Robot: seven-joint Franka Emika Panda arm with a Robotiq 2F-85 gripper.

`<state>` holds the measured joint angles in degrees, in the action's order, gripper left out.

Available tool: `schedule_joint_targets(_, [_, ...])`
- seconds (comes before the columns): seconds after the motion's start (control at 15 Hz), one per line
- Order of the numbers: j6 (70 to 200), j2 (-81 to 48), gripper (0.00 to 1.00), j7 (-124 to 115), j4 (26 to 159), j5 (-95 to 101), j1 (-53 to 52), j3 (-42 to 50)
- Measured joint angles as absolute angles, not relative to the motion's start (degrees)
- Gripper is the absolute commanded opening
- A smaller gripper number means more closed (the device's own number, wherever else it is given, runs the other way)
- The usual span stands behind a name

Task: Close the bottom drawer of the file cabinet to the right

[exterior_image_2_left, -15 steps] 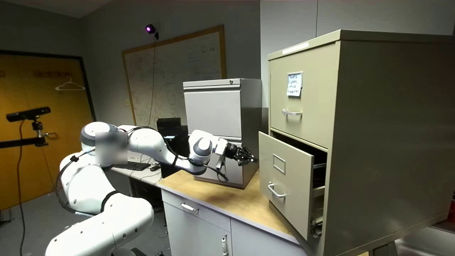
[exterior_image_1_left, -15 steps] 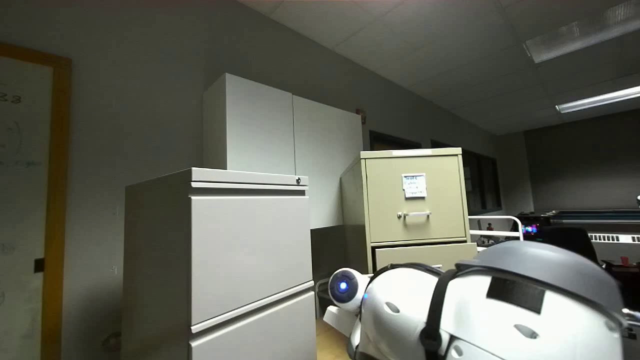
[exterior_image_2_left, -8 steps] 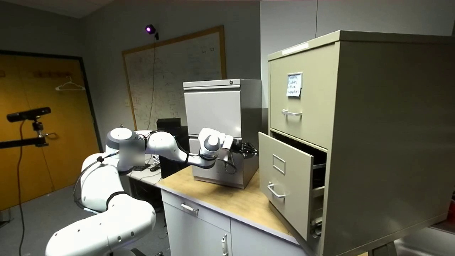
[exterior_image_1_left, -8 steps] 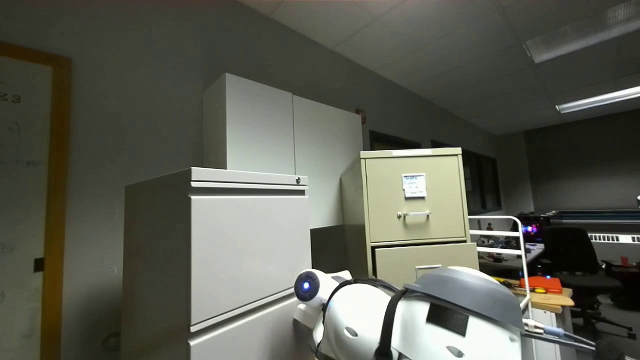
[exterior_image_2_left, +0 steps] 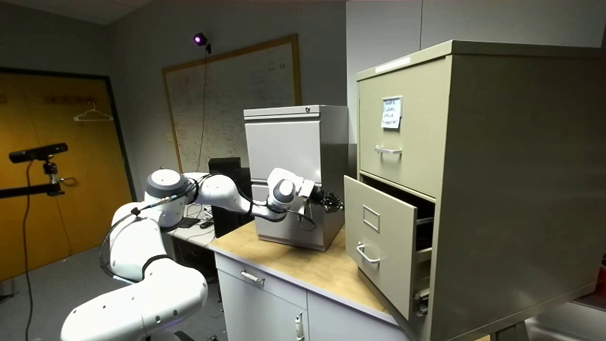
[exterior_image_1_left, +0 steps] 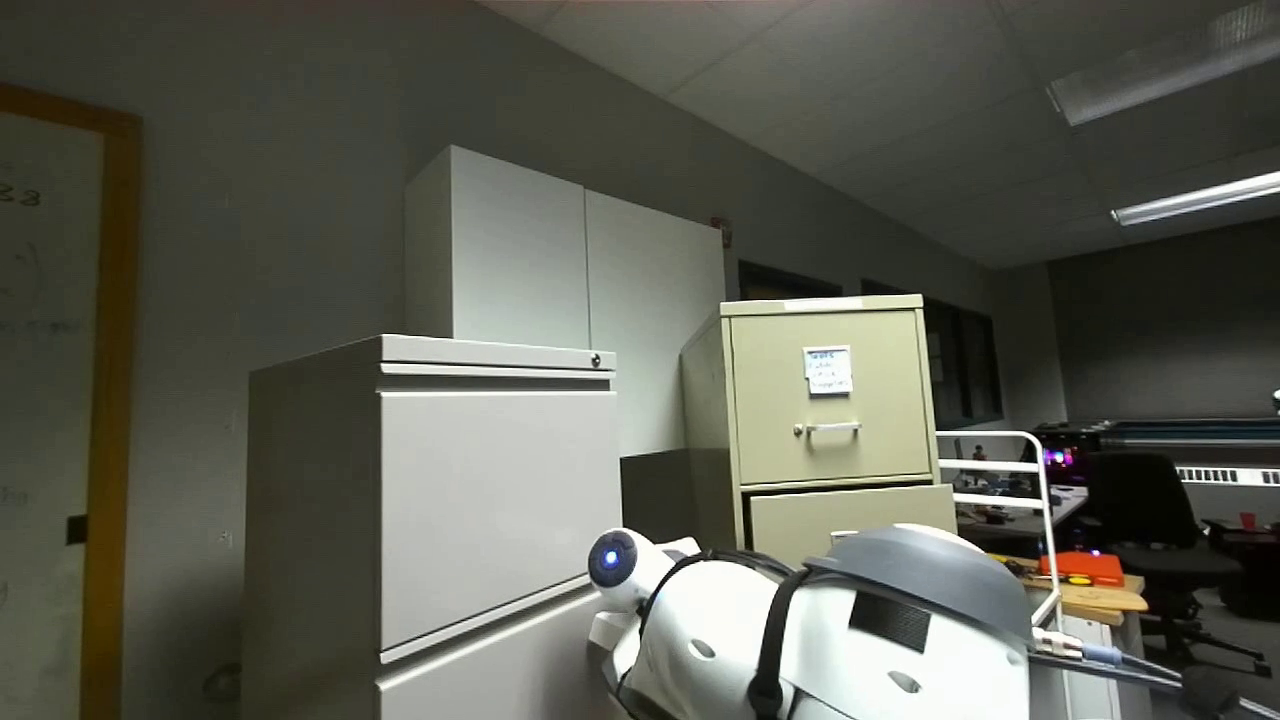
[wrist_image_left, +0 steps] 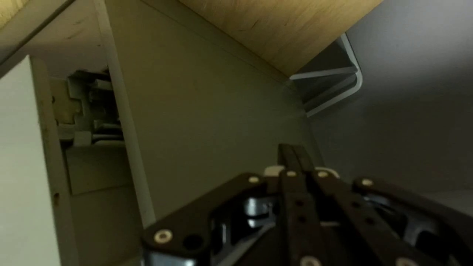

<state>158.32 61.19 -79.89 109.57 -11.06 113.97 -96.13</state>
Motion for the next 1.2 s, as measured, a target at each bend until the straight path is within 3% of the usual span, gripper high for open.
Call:
schedule_joint_targets(0.13, [158.82,60.04,0.0,-77.53,110.79,-12.71,113.67,-96.17])
schedule_joint_targets(0.6, [175.2,43.38,0.0,-58.49,135.83,-22.31,99.27,-86.95])
schedule_joint_targets(0.93, [177.58,30.82,0.0,-49.12,148.84,-23.14,78.94,-67.91])
schedule_joint_targets(1.2, [175.09,28.27,0.0,-46.93,153.62,-22.77,66.88,-51.44])
